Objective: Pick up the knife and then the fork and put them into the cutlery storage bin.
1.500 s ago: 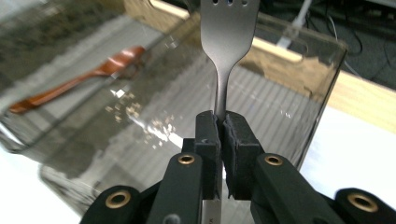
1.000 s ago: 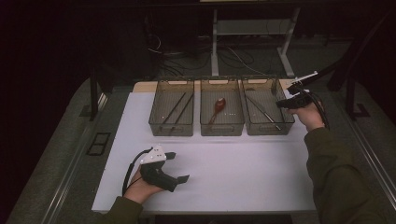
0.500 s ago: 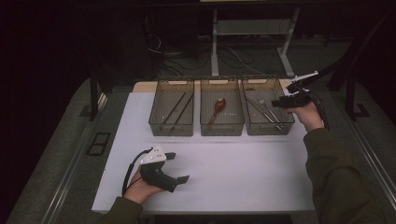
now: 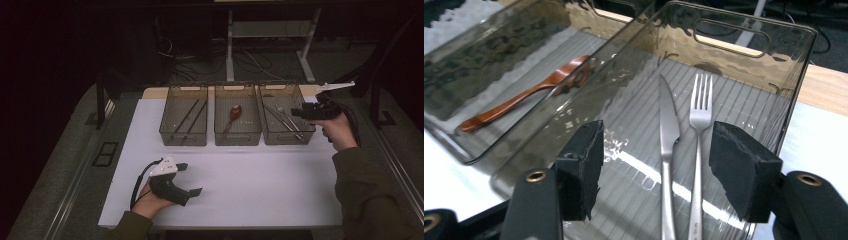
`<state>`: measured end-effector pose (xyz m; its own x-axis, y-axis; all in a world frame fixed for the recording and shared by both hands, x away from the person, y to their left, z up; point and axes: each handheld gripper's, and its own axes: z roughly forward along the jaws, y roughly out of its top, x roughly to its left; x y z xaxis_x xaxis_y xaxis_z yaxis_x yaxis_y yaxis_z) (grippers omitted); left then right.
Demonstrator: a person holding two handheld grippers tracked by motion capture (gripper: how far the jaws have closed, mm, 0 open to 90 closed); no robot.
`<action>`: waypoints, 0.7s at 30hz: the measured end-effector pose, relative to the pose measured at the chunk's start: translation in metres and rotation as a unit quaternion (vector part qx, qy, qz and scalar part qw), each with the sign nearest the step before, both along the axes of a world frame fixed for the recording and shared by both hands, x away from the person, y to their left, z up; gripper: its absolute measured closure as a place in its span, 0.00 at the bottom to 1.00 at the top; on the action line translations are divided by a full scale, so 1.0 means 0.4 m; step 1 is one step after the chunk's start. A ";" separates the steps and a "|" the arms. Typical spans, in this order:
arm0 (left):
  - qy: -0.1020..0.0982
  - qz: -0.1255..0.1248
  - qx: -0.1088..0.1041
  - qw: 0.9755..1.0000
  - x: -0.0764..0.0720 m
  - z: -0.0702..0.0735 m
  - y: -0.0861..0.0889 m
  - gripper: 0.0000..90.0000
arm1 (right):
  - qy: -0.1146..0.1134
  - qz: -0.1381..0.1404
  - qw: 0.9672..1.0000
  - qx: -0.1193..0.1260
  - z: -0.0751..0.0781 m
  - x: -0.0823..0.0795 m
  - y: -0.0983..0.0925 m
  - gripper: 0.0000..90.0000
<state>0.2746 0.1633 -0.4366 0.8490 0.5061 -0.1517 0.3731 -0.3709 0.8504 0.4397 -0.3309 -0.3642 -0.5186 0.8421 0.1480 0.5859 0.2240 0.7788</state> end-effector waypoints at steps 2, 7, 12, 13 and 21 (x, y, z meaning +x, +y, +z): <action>-0.001 0.001 0.000 1.000 0.001 0.001 0.003 0.00 | -0.008 0.005 1.000 0.004 -0.002 -0.019 -0.002 0.41; -0.001 0.003 0.001 1.000 0.000 0.001 0.004 0.00 | -0.021 0.021 0.999 0.017 -0.008 -0.073 0.001 0.37; 0.000 0.003 0.000 1.000 -0.001 0.001 0.005 0.00 | -0.030 0.044 0.998 0.041 -0.024 -0.137 0.008 0.34; 0.000 0.004 0.000 1.000 0.000 0.001 0.005 0.00 | -0.032 0.050 0.997 0.044 -0.026 -0.148 0.009 0.34; -0.001 0.005 -0.001 1.000 -0.001 0.004 0.006 0.00 | -0.052 0.088 0.993 0.053 -0.039 -0.233 0.037 0.29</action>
